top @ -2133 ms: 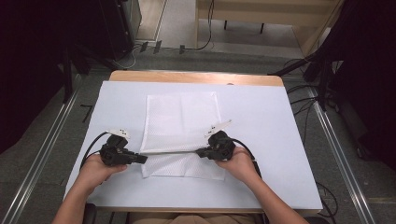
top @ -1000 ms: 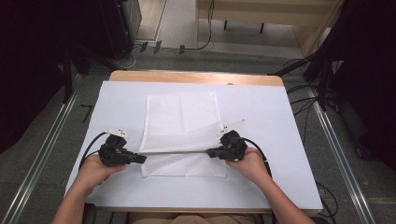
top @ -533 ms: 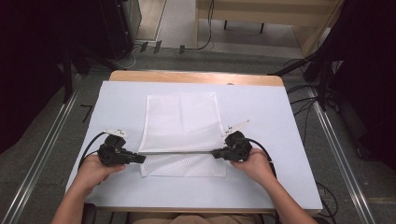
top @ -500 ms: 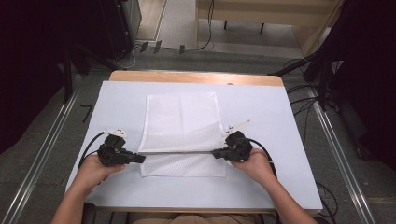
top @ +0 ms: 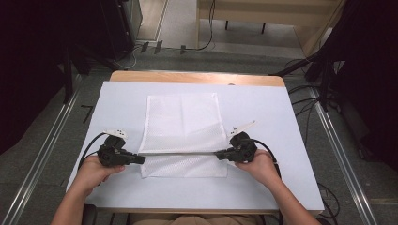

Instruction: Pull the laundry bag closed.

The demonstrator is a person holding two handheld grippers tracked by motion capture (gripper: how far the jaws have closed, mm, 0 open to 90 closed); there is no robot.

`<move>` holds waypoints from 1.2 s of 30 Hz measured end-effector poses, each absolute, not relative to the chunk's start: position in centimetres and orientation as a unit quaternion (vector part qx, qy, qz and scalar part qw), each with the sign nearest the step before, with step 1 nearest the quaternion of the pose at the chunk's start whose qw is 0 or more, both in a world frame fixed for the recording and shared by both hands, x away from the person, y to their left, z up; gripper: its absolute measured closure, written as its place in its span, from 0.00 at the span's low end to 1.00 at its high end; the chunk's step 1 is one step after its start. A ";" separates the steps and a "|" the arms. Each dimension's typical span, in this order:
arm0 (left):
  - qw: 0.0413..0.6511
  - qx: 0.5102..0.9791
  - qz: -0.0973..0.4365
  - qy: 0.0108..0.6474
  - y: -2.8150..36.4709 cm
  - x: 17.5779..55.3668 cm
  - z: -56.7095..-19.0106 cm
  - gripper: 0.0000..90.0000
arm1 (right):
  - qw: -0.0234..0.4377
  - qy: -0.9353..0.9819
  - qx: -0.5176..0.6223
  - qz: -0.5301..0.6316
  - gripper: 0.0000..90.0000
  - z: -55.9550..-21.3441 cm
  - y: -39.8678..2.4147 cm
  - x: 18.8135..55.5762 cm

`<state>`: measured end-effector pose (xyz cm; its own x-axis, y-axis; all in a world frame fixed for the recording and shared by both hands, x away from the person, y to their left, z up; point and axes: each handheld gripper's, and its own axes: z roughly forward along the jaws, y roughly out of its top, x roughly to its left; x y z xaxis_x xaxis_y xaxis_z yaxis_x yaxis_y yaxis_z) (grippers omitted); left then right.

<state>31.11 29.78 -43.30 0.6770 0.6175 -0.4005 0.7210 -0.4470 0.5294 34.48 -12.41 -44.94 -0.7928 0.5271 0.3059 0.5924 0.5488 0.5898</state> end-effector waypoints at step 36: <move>0.341 0.847 -0.064 0.404 29.8 31.2 -43.7 0.83 | 0.055 -0.879 -0.327 -0.344 0.96 -45.2 -12.5 34.4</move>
